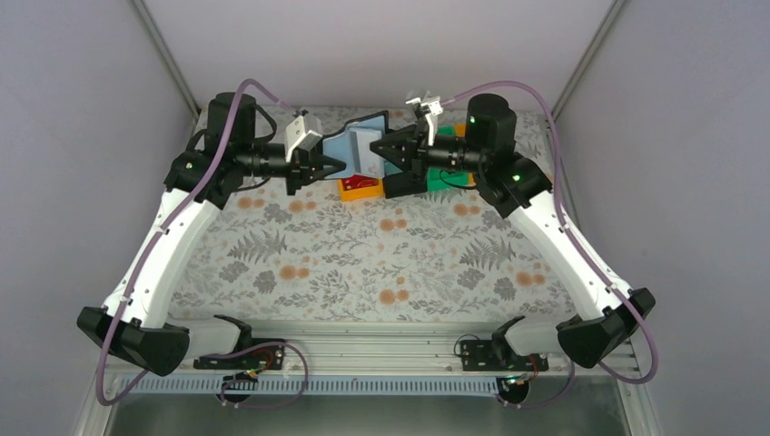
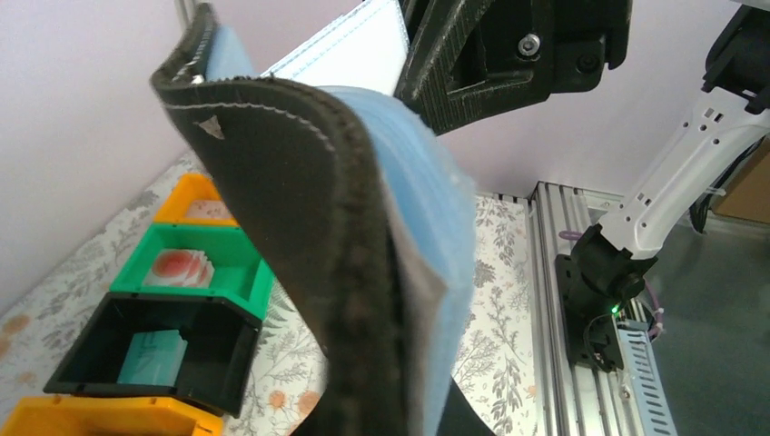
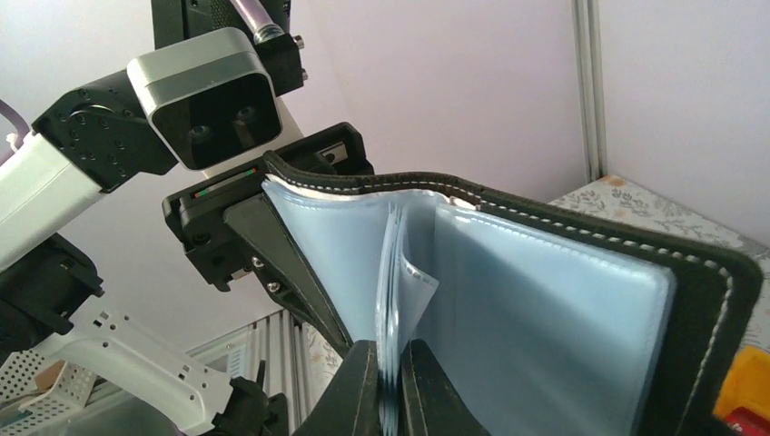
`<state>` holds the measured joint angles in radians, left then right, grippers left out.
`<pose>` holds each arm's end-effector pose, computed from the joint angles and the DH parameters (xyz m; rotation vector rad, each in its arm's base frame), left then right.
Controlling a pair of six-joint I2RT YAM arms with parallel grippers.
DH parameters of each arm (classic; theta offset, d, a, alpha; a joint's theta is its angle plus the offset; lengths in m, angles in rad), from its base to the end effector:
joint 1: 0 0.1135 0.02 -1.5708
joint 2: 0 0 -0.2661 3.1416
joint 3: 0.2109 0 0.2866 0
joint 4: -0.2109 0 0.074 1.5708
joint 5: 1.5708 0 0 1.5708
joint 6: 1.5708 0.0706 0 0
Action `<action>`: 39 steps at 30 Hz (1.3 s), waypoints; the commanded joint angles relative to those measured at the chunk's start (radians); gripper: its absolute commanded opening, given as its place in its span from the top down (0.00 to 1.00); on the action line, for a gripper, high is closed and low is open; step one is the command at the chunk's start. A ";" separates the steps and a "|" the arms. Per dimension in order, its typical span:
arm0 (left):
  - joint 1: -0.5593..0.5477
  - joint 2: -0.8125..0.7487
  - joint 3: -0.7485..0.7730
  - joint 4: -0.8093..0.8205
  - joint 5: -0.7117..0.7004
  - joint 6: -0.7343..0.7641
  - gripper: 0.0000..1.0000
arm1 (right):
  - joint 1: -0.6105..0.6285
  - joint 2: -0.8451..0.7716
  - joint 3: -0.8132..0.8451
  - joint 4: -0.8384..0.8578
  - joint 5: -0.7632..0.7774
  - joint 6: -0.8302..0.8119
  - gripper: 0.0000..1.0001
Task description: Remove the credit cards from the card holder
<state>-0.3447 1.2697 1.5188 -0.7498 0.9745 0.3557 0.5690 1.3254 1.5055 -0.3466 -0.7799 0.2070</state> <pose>0.2603 -0.1555 0.4403 1.1978 1.5609 -0.9885 0.2620 0.2265 0.4603 -0.9142 1.6131 1.2268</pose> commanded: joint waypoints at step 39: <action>0.008 -0.022 0.032 0.065 -0.002 -0.043 0.98 | -0.089 -0.211 -0.001 -0.116 -0.096 -0.224 0.44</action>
<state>-0.3401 1.2659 1.5261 -0.6971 0.9680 0.3023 0.4873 1.1374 1.5181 -0.4835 -0.7895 0.0071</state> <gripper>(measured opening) 0.058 0.533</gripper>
